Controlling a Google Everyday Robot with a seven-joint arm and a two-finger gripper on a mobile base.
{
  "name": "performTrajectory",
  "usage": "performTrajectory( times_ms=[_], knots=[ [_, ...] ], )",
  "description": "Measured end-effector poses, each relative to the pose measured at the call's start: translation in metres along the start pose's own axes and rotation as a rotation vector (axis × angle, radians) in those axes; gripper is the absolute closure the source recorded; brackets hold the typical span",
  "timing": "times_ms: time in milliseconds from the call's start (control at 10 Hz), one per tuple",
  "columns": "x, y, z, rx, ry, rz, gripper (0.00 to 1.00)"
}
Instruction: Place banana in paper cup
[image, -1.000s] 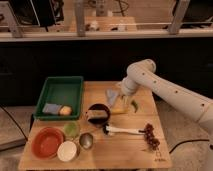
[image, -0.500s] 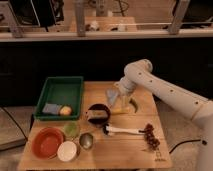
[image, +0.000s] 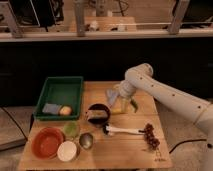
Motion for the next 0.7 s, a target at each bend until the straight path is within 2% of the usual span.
performTrajectory(
  times_ms=[400, 700],
  knots=[
    [0.000, 0.012, 0.014, -0.021, -0.007, 0.001, 0.20],
    [0.010, 0.019, 0.031, -0.061, -0.001, 0.023, 0.20]
  ],
)
